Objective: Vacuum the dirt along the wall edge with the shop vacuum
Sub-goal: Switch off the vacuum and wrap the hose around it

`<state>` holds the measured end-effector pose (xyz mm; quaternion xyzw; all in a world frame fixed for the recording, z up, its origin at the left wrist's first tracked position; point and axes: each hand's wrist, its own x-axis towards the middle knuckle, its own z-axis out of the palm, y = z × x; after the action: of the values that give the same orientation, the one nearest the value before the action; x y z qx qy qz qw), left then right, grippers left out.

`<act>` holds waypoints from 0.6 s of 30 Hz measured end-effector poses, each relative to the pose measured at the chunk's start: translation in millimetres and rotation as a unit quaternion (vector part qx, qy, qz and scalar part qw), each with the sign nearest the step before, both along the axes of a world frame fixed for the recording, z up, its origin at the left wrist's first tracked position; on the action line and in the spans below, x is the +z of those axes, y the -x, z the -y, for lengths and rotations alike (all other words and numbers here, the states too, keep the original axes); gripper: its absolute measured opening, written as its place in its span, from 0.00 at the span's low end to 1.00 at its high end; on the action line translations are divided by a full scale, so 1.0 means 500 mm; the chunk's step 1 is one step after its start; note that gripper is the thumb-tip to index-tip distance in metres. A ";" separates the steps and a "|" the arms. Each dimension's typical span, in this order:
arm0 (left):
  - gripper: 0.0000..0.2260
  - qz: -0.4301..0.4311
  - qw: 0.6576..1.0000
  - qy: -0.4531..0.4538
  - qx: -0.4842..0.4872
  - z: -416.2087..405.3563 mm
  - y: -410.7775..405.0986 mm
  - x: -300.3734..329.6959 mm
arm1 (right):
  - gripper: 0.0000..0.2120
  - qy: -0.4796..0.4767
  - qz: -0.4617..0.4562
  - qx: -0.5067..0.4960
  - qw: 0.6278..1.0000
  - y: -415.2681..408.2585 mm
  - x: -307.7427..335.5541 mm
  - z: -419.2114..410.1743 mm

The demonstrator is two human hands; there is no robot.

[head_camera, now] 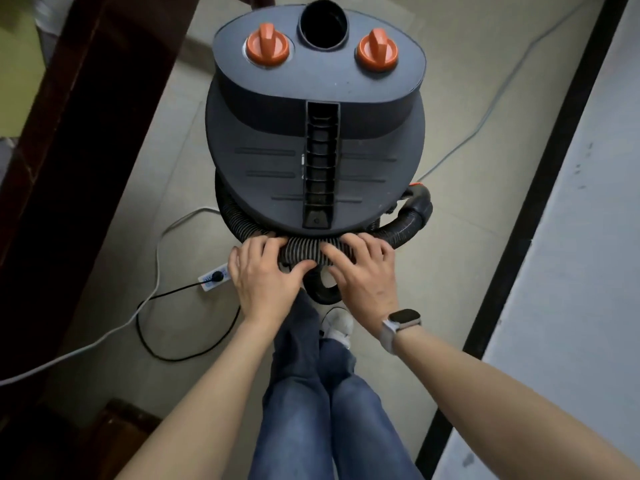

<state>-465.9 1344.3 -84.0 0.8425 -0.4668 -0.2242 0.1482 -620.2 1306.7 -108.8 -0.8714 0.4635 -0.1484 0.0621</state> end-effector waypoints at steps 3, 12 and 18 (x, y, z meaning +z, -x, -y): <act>0.26 -0.002 1.000 0.008 -0.003 0.019 0.022 -0.010 | 0.17 0.021 0.011 -0.021 0.999 0.018 -0.013 0.027; 0.16 -0.120 0.986 0.068 0.090 0.113 0.083 -0.038 | 0.20 0.037 0.004 -0.017 0.999 0.067 -0.055 0.141; 0.16 -0.076 0.989 0.040 0.118 0.191 0.096 -0.059 | 0.17 0.015 0.033 -0.055 0.998 0.052 -0.095 0.207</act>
<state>-514.0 1248.7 -113.6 0.8658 -0.3602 -0.2494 0.2420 -646.2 1203.4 -156.1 -0.8402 0.5057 -0.1875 0.0559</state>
